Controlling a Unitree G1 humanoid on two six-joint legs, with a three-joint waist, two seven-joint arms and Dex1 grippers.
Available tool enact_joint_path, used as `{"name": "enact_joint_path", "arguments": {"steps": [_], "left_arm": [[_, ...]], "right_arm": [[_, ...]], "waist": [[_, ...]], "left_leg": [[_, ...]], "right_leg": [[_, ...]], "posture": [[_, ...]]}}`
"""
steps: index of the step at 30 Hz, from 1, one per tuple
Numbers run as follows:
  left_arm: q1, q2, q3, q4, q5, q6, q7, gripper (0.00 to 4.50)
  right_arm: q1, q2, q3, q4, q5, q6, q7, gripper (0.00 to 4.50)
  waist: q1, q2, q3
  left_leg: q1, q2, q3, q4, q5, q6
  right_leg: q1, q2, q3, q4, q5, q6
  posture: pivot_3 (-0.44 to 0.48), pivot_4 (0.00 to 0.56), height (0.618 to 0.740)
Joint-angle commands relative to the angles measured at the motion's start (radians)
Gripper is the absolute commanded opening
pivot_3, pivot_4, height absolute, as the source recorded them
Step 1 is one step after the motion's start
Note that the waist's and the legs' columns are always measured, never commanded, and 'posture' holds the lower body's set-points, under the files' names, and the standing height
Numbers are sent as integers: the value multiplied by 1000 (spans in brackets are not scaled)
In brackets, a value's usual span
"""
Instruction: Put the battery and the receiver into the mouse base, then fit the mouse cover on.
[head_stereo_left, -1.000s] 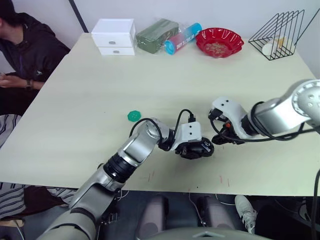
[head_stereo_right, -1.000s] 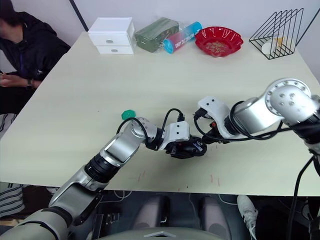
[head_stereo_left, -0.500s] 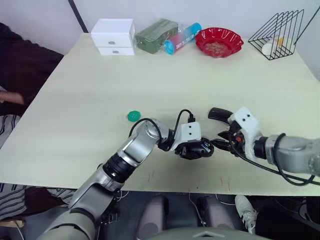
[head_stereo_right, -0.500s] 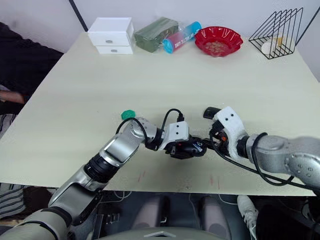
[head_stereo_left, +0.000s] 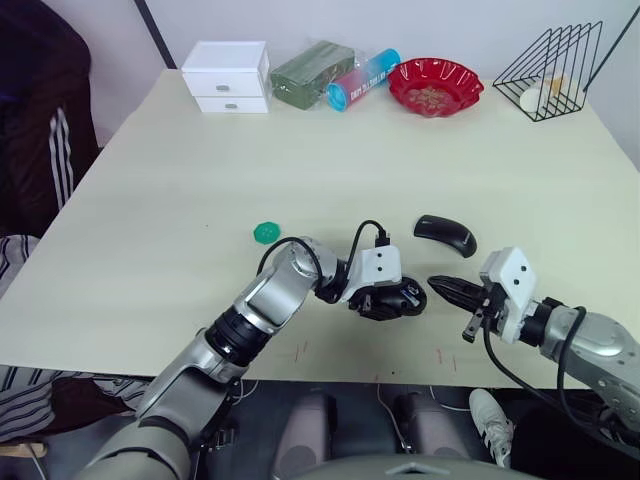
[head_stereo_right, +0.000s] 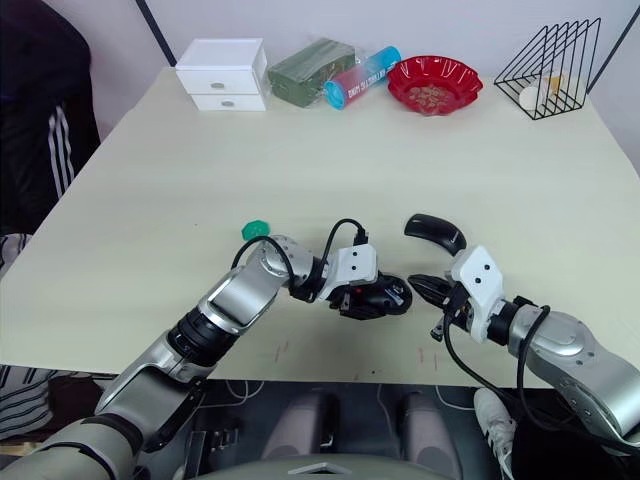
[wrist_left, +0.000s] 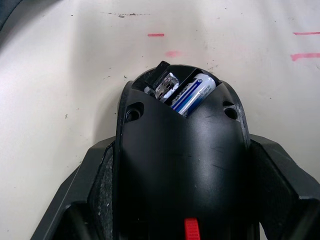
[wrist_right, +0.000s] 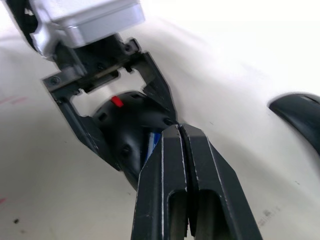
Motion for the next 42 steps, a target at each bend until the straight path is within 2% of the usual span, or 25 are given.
{"name": "enact_joint_path", "arguments": {"steps": [1, 4, 16, 42], "left_arm": [[11, 0, -22, 2, -2, 9, -7, 2953], [12, 0, -22, 1, -3, 11, -7, 2953], [9, 7, -25, 15, 2, -9, -14, 2953], [13, 7, -23, 12, 0, -6, -11, 2953]], "right_arm": [[-14, 56, 11, 7, -59, -28, 44, 33], [-24, 109, 7, 26, -78, -12, 46, 33], [-73, 186, 39, 84, -191, 22, 109, 33], [-83, 238, 56, 139, -304, 106, 159, 33]], "waist": [[0, 0, 0], [0, 0, 0], [0, 0, 0], [0, 1, -1]], "left_leg": [[0, 0, 0, 0, 0, 0], [0, 0, 0, 0, 0, 0], [0, 0, 0, 0, 0, 0], [1, 0, 0, 0, 0, 0]], "right_leg": [[0, 0, 0, 0, 0, 0], [0, 0, 0, 0, 0, 0], [0, 0, 0, 1, 0, 0], [0, 0, 0, 2, 0, 0]], "posture": [[0, 150, 740], [0, 150, 740], [0, 150, 740], [0, 150, 740]]}}
